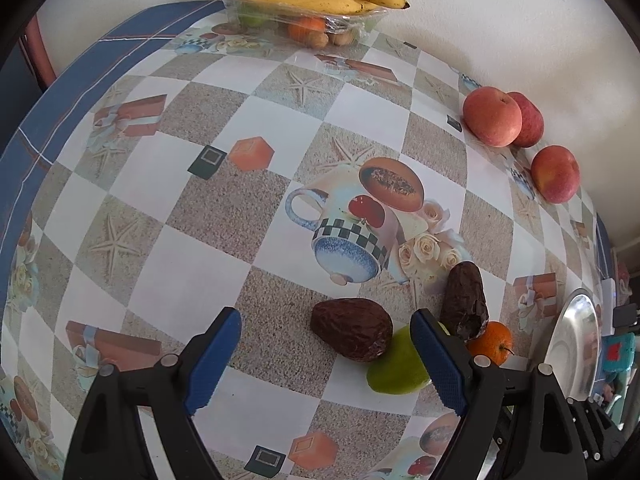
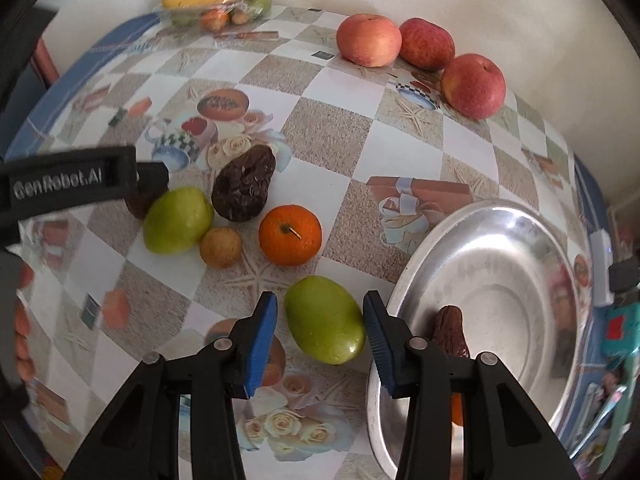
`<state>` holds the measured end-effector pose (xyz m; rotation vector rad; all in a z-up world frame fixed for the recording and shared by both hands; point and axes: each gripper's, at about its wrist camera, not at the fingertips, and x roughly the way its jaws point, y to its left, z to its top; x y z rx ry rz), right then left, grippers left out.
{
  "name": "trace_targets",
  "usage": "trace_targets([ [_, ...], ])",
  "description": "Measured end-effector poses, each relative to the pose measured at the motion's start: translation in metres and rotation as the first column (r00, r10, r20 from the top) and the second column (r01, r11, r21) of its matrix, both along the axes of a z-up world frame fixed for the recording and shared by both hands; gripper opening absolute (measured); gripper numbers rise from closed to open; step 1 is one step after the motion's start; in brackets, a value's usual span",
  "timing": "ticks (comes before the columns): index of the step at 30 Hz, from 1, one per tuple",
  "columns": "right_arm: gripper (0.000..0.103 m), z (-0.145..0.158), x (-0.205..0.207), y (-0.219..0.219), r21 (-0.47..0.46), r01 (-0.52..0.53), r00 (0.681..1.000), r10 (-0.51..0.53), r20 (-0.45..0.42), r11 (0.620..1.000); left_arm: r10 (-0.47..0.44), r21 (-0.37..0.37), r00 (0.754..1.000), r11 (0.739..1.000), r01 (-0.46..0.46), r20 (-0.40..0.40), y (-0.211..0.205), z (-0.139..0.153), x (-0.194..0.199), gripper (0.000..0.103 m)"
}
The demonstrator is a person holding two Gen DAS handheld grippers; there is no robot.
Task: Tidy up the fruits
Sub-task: 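Close the right gripper on the green pear while the left closes on the date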
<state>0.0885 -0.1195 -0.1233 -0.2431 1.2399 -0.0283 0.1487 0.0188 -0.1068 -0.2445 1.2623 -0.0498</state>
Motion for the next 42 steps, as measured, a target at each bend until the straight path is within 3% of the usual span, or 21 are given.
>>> trace_targets([
  [7, 0.043, -0.004, -0.002, 0.004, -0.059, -0.024, 1.000, 0.024, 0.000, 0.998, 0.002, -0.004, 1.000, 1.000, -0.002, -0.006, -0.001, -0.002, 0.001, 0.088],
  [13, 0.043, 0.005, 0.002, -0.001, -0.021, 0.004, 1.000, -0.004, -0.002, 1.000, 0.005, -0.011, 1.000, 1.000, -0.005, -0.006, 0.000, -0.003, 0.001, 0.087],
  [15, 0.043, 0.008, 0.005, -0.006, 0.037, 0.025, 1.000, -0.025, -0.003, 0.999, 0.006, -0.013, 1.000, 1.000, -0.006, -0.006, 0.000, -0.003, 0.001, 0.087],
  [22, 0.043, 0.012, 0.007, -0.011, 0.258, 0.049, 0.999, -0.047, -0.015, 0.965, 0.005, -0.036, 1.000, 0.999, -0.005, -0.006, 0.000, -0.003, 0.001, 0.078],
  [25, 0.043, 0.016, 0.002, -0.003, 0.262, 0.032, 0.999, -0.033, -0.001, 0.965, 0.007, -0.049, 1.000, 0.999, -0.008, -0.008, 0.001, -0.004, 0.002, 0.075],
  [32, 0.043, 0.016, 0.003, -0.001, 0.274, 0.023, 1.000, -0.027, 0.010, 0.961, 0.000, -0.090, 1.000, 0.996, -0.002, -0.020, -0.001, -0.005, 0.002, 0.048],
  [42, 0.043, 0.021, 0.000, -0.008, 0.290, 0.049, 0.998, -0.057, 0.019, 0.956, 0.025, -0.080, 0.999, 0.996, -0.026, -0.021, 0.002, -0.002, 0.000, 0.048],
])
